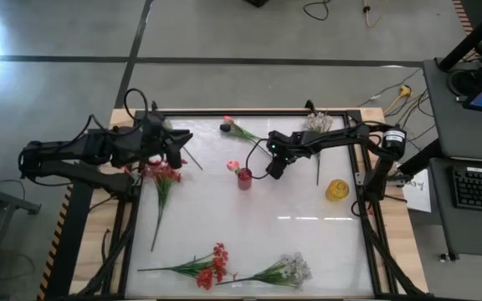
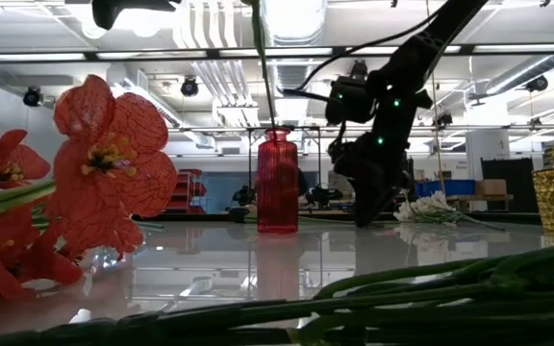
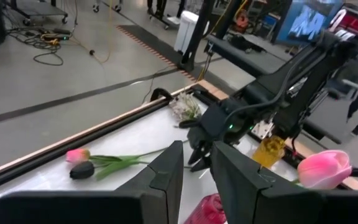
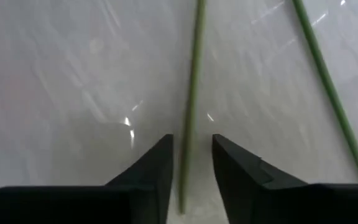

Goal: Sort flowers into vase by color
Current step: Put the pink flower into the red vase

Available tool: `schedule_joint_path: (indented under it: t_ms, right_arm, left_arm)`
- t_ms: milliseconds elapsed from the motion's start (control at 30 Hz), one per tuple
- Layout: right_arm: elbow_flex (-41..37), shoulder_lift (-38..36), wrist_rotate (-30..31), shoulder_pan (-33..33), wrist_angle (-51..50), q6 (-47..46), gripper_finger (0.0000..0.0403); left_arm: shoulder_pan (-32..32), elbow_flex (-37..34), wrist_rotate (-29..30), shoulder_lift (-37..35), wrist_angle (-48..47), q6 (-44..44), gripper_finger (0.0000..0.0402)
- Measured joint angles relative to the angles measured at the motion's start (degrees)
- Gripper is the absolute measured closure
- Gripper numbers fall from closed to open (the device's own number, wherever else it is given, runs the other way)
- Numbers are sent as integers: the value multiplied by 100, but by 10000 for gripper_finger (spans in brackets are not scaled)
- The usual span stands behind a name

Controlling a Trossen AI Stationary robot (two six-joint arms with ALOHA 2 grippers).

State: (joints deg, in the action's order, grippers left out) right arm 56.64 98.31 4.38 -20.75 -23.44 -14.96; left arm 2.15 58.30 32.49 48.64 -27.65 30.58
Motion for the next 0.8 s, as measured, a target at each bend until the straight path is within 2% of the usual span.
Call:
schedule_joint_path:
  t_ms: [233,400,633,800]
  right_arm:
    - [92,-112,-186,20,-254,-145,387]
    - [236,-694,-319,37,-1000,-248,392]
    - [159,-1301,-1316,36,-1760,-463,393]
    - [48,-1466,-1390,101,-2600,-562,393]
  left_arm:
    - [0,0,0,9,-6,-1,326]
    - [-2,0,6,3,-25,-108,326]
    - [0,0,155,5,-25,-220,326]
    - [-1,0,155,3,-25,-305,326]
